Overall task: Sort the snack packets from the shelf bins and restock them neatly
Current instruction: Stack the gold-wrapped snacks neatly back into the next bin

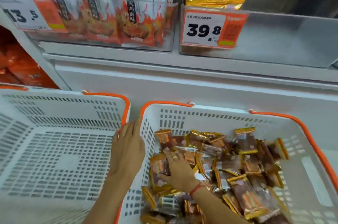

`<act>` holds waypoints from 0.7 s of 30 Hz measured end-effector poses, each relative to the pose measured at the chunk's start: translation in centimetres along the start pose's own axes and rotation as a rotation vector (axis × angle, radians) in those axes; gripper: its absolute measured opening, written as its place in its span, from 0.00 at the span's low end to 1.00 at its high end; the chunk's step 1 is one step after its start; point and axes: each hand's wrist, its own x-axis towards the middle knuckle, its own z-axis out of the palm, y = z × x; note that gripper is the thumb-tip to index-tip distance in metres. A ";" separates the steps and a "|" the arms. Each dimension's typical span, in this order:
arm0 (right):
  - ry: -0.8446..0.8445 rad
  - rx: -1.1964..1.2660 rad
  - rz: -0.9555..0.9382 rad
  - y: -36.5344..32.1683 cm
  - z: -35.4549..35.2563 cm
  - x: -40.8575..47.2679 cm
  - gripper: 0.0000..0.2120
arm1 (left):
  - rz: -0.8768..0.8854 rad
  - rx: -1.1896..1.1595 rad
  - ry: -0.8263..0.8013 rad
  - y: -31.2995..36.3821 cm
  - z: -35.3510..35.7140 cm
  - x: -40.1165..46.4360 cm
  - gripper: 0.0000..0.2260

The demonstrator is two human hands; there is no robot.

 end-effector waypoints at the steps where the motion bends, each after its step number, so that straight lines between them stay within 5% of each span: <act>1: 0.023 -0.001 0.018 -0.1 0.8 0.3 0.38 | -0.008 -0.013 -0.007 0.0 -0.1 0.0 0.32; 8: 0.291 0.224 0.155 0.7 -0.4 -1.0 0.25 | -0.032 -0.078 0.034 0.3 -0.5 0.0 0.30; 13: 0.503 0.835 0.343 2.4 -6.7 -4.8 0.19 | 0.089 -0.045 0.059 1.7 -1.7 -0.3 0.24; 16: 0.453 1.361 0.292 2.0 -10.7 -8.0 0.16 | -0.056 -0.372 -0.207 6.0 -3.1 -0.4 0.26; 18: 0.362 1.480 0.181 1.6 -12.1 -10.1 0.16 | -0.191 -0.762 -0.491 9.0 -3.9 -0.6 0.29; 21: 0.333 1.457 0.074 0.9 -12.8 -11.6 0.13 | -0.326 -1.145 -0.431 10.7 -3.7 -1.0 0.04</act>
